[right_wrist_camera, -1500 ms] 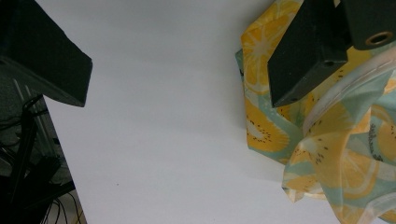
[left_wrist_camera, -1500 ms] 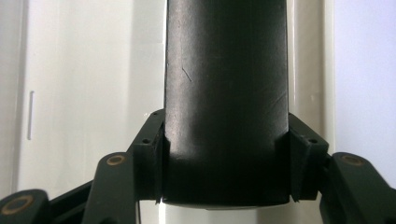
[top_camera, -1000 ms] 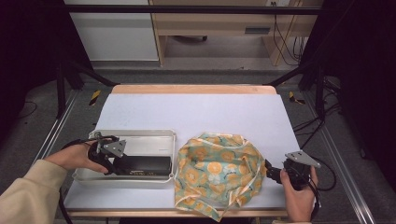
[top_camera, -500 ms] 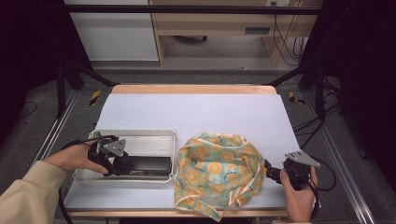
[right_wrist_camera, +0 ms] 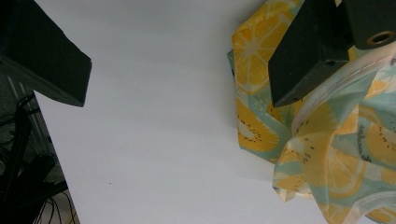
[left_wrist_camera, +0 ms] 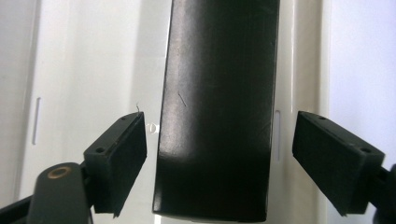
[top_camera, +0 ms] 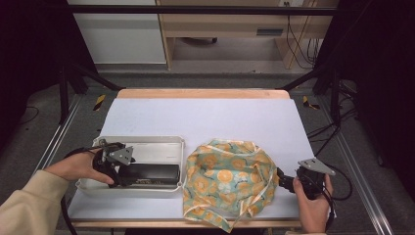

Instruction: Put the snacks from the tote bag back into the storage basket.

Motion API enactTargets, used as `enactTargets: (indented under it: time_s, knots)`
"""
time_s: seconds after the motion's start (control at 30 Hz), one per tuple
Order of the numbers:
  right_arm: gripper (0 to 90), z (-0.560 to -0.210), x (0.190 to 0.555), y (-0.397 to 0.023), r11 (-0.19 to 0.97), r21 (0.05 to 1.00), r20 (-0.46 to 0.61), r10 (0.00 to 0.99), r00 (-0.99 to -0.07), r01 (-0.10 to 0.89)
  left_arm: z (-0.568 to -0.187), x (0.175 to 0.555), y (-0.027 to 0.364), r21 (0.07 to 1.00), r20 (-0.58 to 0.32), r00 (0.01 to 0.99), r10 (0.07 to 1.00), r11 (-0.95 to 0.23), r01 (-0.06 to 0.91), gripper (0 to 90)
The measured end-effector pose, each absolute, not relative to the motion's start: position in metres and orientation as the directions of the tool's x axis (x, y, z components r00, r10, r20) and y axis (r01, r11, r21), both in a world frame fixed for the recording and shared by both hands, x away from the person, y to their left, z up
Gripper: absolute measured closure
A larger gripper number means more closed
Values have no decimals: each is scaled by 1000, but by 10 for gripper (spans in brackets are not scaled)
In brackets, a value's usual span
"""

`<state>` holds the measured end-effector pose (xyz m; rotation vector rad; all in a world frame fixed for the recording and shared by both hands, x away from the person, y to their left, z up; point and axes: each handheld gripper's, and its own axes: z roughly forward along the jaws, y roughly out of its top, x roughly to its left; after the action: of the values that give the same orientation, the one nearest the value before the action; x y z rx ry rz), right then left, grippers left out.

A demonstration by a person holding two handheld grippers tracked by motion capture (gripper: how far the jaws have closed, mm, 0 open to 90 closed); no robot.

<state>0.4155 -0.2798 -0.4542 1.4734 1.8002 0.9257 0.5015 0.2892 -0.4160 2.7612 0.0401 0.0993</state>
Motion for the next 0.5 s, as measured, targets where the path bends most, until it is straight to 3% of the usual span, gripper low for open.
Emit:
enactTargets:
  time_s: [0.5]
  knots:
    - [63, -453, 415, -280, 123, 835, -31, 984, -177, 537, -407, 491, 284, 371, 88, 995, 50, -929, 14, 132]
